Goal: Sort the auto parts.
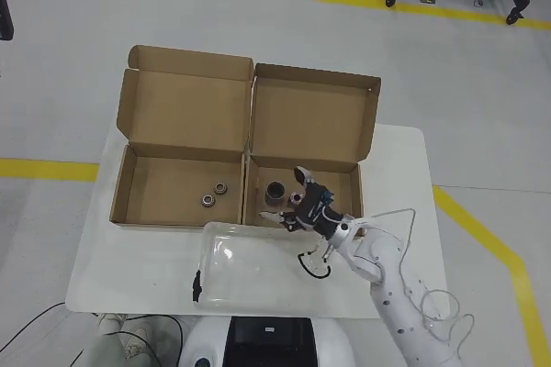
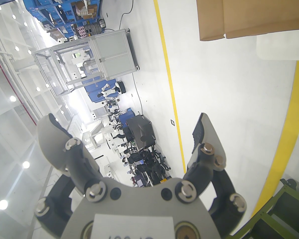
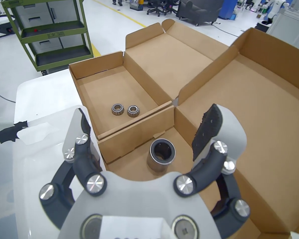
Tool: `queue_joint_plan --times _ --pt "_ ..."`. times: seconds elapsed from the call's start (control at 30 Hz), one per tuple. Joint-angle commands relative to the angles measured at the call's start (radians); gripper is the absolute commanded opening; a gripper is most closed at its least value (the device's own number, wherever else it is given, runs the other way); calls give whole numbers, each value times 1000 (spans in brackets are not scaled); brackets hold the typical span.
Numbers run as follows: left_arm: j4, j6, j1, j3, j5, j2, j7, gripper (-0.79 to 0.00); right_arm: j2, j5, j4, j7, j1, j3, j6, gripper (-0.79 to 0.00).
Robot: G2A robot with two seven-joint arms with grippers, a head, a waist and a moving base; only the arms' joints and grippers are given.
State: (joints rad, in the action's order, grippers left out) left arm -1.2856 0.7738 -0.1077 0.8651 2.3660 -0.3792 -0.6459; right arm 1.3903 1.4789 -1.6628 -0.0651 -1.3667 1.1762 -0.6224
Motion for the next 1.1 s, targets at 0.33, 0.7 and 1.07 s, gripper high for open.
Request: queue_joint_plan --times 0.33,0.7,1.07 --pt "0 0 0 0 0 0 0 0 -26 54 -101 -73 -124 55 61 0" --pt "0 0 0 0 0 0 0 0 -26 54 -101 -73 -124 55 61 0" --pt "0 0 0 0 0 0 0 0 -27 49 -102 -78 -136 77 138 0"
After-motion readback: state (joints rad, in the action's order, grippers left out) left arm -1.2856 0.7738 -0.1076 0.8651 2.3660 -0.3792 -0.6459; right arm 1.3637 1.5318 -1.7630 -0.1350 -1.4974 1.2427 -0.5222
